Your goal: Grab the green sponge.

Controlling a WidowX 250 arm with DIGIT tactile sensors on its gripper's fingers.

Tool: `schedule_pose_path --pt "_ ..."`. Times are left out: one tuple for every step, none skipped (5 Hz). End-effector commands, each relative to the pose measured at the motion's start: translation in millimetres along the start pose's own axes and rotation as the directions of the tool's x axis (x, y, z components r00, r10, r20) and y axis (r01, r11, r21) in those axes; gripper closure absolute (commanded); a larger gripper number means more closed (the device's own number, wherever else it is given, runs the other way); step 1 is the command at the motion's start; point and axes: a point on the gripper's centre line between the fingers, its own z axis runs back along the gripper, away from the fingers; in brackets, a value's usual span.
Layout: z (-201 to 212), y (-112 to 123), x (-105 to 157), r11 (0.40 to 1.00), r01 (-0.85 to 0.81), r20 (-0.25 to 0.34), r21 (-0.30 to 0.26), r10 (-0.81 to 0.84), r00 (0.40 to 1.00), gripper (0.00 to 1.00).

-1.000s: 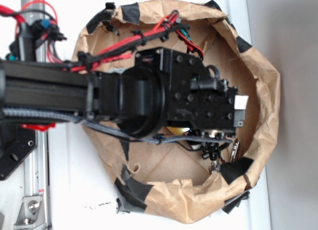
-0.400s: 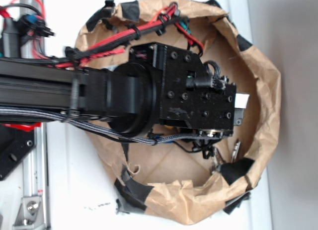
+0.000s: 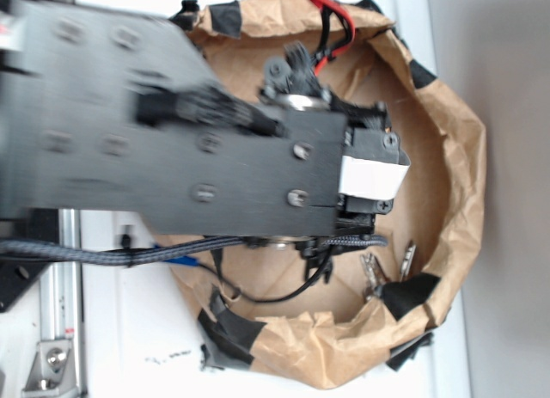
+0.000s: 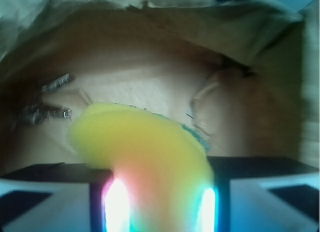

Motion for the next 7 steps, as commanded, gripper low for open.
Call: schedule_pose_path --pt "27 13 -2 0.996 0.079 0.033 -0.041 -0.078 0.996 1.00" --pt "20 14 -6 0.995 0.077 0.043 -0.063 -0.075 0.996 1.00" --pt "19 12 -4 0.996 0.067 0.039 -0.057 -0.065 0.997 1.00" --pt "18 12 -3 0.996 0.059 0.041 -0.060 -0.057 0.998 1.00" --pt "16 11 -3 0.997 0.057 0.036 -0.055 -0.055 0.998 1.00" --pt "15 10 -2 0.997 0.052 0.031 -0.056 -0.050 0.998 1.00" --pt "13 10 0 0.997 0.047 0.029 -0.053 -0.046 0.999 1.00"
